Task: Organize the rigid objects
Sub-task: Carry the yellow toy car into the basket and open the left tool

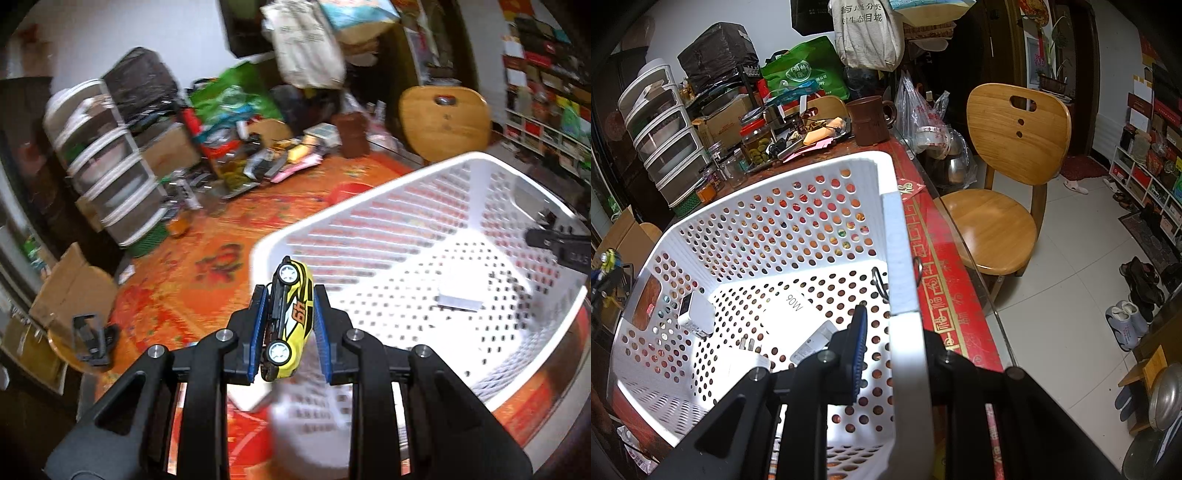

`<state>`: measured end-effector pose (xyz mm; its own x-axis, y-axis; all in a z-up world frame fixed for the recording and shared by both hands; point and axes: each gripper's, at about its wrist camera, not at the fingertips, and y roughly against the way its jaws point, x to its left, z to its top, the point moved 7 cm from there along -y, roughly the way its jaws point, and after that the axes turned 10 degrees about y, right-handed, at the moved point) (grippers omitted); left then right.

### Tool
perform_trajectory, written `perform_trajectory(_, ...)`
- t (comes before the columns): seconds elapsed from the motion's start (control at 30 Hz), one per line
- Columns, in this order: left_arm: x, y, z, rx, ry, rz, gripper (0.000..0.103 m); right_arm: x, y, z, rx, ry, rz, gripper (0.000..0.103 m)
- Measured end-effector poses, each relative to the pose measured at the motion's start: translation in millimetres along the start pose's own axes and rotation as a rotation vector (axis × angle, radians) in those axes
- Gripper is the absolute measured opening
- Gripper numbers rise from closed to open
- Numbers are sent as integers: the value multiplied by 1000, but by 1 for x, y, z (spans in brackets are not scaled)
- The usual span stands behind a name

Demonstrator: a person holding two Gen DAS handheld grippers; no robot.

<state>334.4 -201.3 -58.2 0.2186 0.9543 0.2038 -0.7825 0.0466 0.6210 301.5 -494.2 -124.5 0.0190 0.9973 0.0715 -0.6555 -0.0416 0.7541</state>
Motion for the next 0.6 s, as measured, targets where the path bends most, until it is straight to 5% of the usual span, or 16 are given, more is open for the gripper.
perform_trajectory(0.23,-52,-28,-12,107,-52,-67,22,0,0,0,0,0,0,20)
perform_trajectory(0.5,-54,-48,-19,149,-48,-90,24,0,0,0,0,-1,1,20)
perform_trajectory(0.57,-52,-46,-17,141,-44,-98,36,0,0,0,0,0,0,20)
perform_trajectory(0.6,-51,-45,-16,132,-41,-104,51,0,0,0,0,0,0,20)
